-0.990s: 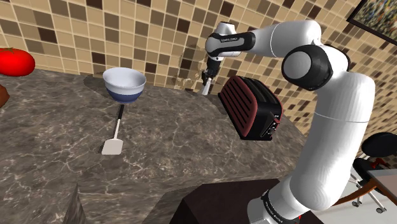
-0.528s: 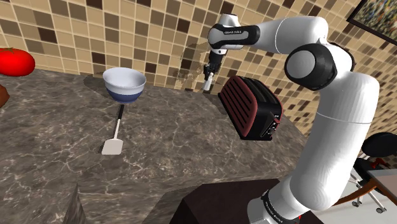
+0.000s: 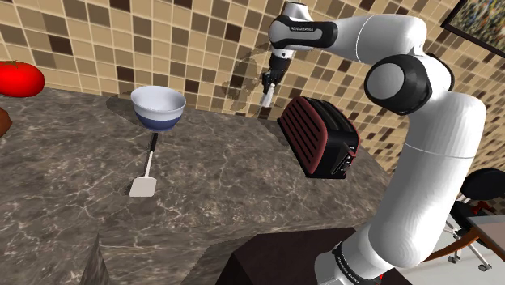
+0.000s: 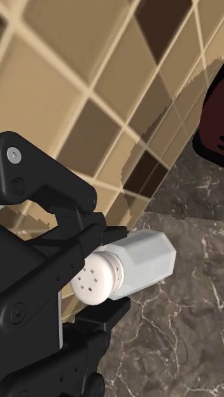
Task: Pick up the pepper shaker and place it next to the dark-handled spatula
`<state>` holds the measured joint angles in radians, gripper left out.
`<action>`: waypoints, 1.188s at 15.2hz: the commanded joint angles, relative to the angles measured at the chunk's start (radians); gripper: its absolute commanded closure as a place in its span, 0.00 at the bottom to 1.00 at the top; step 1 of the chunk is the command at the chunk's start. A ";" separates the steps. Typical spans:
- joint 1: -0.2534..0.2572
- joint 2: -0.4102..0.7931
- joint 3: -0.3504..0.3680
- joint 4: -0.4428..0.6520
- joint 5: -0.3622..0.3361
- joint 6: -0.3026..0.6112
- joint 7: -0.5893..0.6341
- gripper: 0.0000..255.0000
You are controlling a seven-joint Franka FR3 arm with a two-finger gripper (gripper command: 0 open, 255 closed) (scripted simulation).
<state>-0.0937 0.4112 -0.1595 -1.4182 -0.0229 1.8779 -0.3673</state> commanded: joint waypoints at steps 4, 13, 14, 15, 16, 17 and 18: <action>-0.002 -0.001 -0.001 0.063 0.001 -0.064 -0.005 1.00; 0.028 -0.037 0.007 0.093 -0.009 -0.132 0.031 1.00; 0.044 -0.058 0.013 0.063 -0.015 -0.125 0.052 1.00; 0.060 -0.077 0.018 0.036 -0.021 -0.118 0.073 1.00; 0.076 -0.095 0.024 0.011 -0.026 -0.113 0.095 1.00; 0.091 -0.111 0.030 -0.012 -0.031 -0.108 0.116 1.00; 0.106 -0.127 0.037 -0.033 -0.036 -0.104 0.138 1.00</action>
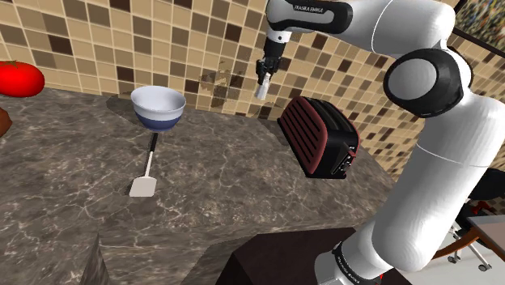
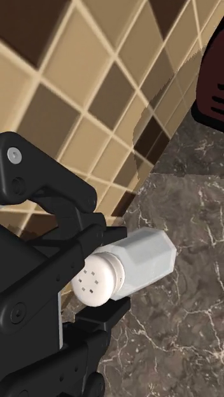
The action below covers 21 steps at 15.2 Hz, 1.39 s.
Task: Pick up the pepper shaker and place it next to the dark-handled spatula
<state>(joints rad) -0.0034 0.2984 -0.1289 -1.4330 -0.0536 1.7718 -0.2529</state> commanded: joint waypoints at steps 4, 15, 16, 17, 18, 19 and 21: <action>0.074 -0.065 0.036 -0.087 -0.021 0.013 0.112 1.00; 0.222 -0.124 0.130 -0.159 -0.049 0.004 0.358 1.00; 0.236 -0.123 0.139 -0.158 -0.051 0.001 0.381 1.00; 0.249 -0.122 0.148 -0.155 -0.052 -0.003 0.403 1.00; 0.262 -0.119 0.158 -0.151 -0.054 -0.006 0.425 1.00; 0.275 -0.115 0.167 -0.146 -0.056 -0.011 0.447 1.00; 0.302 -0.105 0.184 -0.131 -0.059 -0.020 0.491 1.00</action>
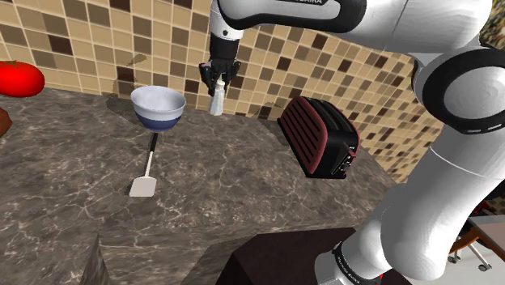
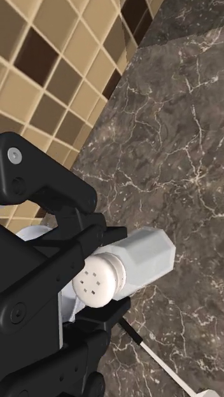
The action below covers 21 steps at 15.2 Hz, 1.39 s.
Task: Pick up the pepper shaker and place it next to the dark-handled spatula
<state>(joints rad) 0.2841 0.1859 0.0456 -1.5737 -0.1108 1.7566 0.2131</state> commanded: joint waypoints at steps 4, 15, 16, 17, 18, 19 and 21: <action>0.069 0.039 0.044 0.055 -0.010 -0.027 0.113 1.00; 0.236 0.218 0.121 0.316 -0.049 -0.136 0.337 1.00; 0.254 0.243 0.125 0.353 -0.053 -0.151 0.356 1.00; 0.272 0.269 0.129 0.394 -0.058 -0.167 0.373 1.00; 0.291 0.298 0.133 0.439 -0.064 -0.185 0.391 1.00; 0.310 0.329 0.137 0.488 -0.069 -0.206 0.407 1.00; 0.353 0.403 0.141 0.606 -0.082 -0.254 0.438 1.00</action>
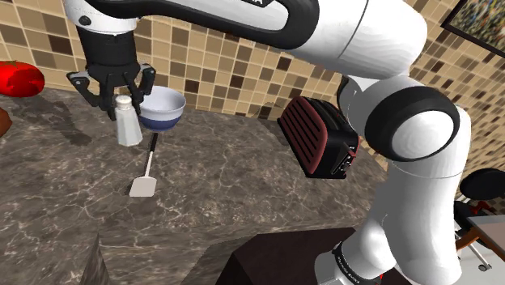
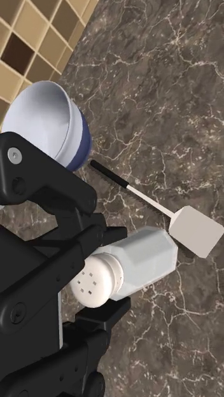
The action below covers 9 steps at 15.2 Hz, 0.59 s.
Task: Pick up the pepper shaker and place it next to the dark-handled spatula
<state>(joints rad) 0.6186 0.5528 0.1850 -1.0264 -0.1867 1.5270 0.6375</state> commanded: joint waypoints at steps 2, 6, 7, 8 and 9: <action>0.068 0.135 0.002 0.226 -0.021 -0.095 0.038 1.00; 0.087 0.166 0.002 0.236 -0.024 -0.076 0.057 1.00; 0.083 0.153 0.003 0.201 -0.022 -0.054 0.060 1.00; 0.079 0.143 0.004 0.169 -0.021 -0.033 0.063 1.00; 0.075 0.134 0.005 0.140 -0.020 -0.013 0.065 1.00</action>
<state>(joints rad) 0.6979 0.6998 0.1885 -0.8482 -0.2084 1.4887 0.6985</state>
